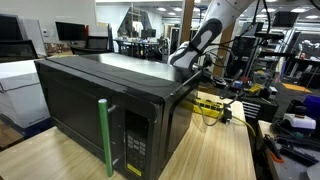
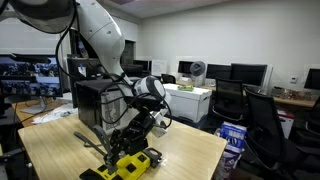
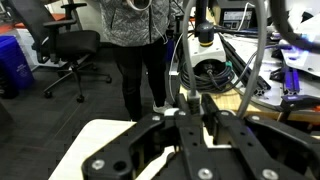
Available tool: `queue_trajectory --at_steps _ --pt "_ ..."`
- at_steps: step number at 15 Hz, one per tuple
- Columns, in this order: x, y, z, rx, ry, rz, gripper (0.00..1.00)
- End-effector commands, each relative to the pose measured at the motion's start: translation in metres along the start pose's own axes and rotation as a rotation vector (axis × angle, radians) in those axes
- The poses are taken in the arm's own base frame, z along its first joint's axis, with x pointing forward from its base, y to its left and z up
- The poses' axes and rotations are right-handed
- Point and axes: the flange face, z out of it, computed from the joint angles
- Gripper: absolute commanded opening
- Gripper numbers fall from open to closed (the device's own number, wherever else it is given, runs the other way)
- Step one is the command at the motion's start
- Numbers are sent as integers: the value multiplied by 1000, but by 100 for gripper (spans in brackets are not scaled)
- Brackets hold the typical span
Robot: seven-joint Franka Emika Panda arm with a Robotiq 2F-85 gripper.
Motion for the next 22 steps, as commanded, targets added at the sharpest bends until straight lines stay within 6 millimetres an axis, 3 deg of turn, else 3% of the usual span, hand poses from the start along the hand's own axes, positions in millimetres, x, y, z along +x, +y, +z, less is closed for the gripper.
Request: queue_trajectory --at_steps 1,22 --pt "4 -4 -1 7 8 7 5" --pt "31 -10 -6 3 1 -20 5"
